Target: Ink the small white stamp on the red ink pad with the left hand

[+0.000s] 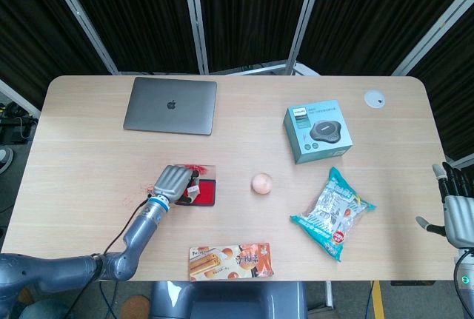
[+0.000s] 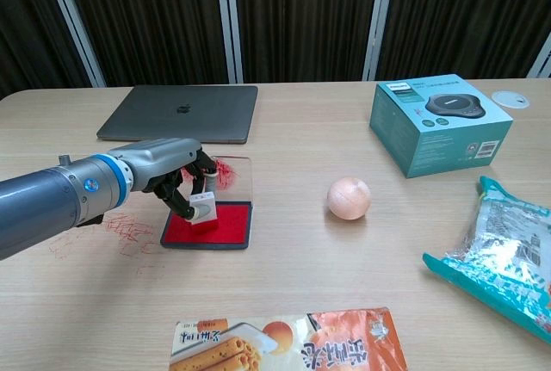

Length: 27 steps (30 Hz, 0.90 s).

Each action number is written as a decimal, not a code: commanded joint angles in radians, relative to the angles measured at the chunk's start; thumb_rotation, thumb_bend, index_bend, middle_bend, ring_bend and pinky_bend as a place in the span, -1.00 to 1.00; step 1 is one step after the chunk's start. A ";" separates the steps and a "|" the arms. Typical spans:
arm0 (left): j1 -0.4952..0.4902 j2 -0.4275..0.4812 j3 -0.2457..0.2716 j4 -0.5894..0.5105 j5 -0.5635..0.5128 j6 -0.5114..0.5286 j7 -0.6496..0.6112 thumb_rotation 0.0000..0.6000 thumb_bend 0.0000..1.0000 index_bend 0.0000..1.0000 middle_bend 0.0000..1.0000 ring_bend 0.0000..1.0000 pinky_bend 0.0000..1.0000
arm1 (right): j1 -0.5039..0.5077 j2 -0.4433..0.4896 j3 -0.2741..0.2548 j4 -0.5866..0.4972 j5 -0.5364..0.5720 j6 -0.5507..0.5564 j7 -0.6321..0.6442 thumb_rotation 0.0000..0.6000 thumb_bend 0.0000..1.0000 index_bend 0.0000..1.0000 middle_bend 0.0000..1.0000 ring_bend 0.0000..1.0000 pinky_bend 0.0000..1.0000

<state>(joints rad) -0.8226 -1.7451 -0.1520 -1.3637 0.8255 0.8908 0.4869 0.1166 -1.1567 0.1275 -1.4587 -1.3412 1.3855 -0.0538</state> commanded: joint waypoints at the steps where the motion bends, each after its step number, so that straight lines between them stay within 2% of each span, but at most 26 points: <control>1: 0.004 0.015 -0.009 -0.022 0.008 0.015 -0.009 1.00 -0.28 0.15 0.16 0.74 0.70 | 0.000 0.000 0.000 0.000 -0.001 0.000 0.000 1.00 -1.00 -1.00 -1.00 -1.00 -1.00; 8: 0.025 0.096 -0.025 -0.116 0.029 0.063 -0.022 1.00 -0.28 0.15 0.16 0.74 0.70 | -0.001 0.001 -0.003 -0.006 -0.007 0.004 -0.002 1.00 -1.00 -1.00 -1.00 -1.00 -1.00; 14: 0.060 0.168 0.007 -0.161 0.046 0.085 -0.023 1.00 -0.28 0.15 0.15 0.73 0.70 | -0.002 0.002 -0.008 -0.017 -0.016 0.010 -0.010 1.00 -1.00 -1.00 -1.00 -1.00 -1.00; 18: 0.097 0.201 0.044 -0.145 0.080 0.094 -0.056 1.00 -0.28 0.14 0.15 0.73 0.70 | -0.004 0.004 -0.011 -0.024 -0.024 0.015 -0.012 1.00 -1.00 -1.00 -1.00 -1.00 -1.00; 21: 0.131 0.209 0.071 -0.102 0.140 0.092 -0.130 1.00 -0.28 0.14 0.15 0.73 0.70 | -0.005 0.005 -0.013 -0.029 -0.028 0.018 -0.014 1.00 -1.00 -1.00 -1.00 -1.00 -1.00; 27: 0.155 0.203 0.092 -0.051 0.192 0.083 -0.187 1.00 -0.29 0.10 0.12 0.72 0.69 | -0.005 0.007 -0.014 -0.033 -0.032 0.021 -0.015 1.00 -1.00 -1.00 -1.00 -1.00 -1.00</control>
<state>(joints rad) -0.6749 -1.5404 -0.0664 -1.4242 1.0089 0.9770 0.3097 0.1114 -1.1502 0.1138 -1.4916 -1.3729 1.4065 -0.0689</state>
